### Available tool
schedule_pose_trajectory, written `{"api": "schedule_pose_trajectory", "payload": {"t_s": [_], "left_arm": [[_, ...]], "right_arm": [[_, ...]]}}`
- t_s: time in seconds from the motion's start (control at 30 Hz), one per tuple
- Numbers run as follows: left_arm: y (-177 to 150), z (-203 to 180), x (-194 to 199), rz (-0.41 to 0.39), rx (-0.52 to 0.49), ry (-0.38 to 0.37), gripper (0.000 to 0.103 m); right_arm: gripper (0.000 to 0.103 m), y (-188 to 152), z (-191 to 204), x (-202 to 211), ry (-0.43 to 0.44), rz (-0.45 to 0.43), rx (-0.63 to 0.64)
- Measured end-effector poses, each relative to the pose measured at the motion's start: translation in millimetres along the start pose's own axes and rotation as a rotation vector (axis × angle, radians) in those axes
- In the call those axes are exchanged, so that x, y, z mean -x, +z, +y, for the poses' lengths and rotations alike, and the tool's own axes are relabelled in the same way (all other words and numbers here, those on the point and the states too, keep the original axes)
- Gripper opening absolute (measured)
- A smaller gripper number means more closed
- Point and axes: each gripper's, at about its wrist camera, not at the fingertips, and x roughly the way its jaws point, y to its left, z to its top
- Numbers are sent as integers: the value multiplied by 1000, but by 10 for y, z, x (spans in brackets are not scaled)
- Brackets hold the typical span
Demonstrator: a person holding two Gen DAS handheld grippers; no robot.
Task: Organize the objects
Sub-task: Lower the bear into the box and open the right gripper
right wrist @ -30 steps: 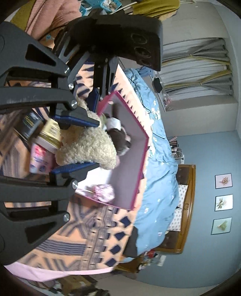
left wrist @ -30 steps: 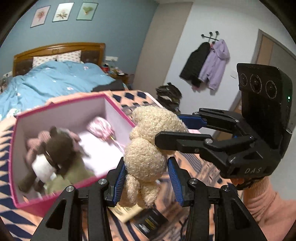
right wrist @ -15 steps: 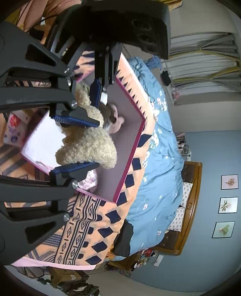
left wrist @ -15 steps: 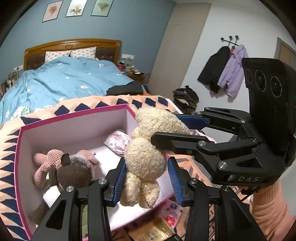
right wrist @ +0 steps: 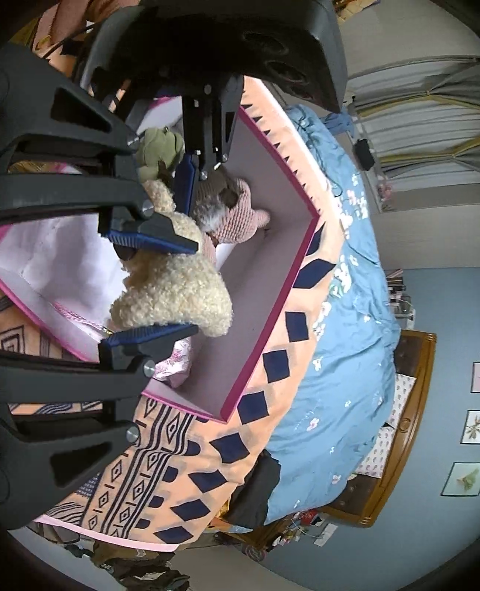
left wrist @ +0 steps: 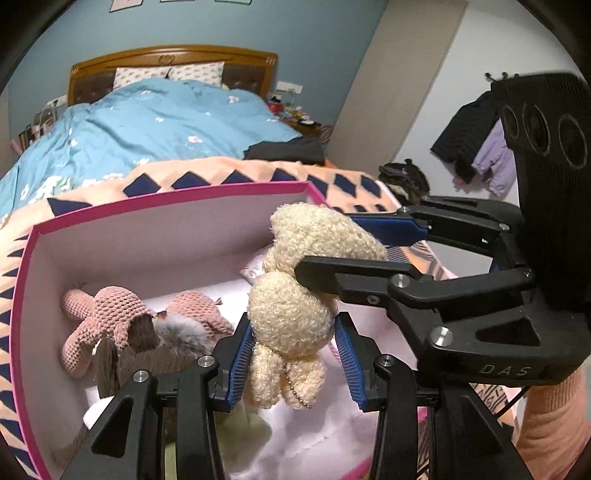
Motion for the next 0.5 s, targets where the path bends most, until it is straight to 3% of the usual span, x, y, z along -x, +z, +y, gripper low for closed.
{"api": "schedule_pose_trajectory", "payload": {"t_s": [0.1, 0.33, 0.5], "left_arm": [[46, 51, -102, 35, 28, 24, 44], [99, 82, -275, 97, 44, 78, 44], [83, 70, -274, 93, 30, 91, 46]], "right_arm": [[39, 56, -55, -155, 0, 32, 2], [39, 198, -209, -455, -108, 79, -20], [41, 216, -391, -484, -76, 54, -119]]}}
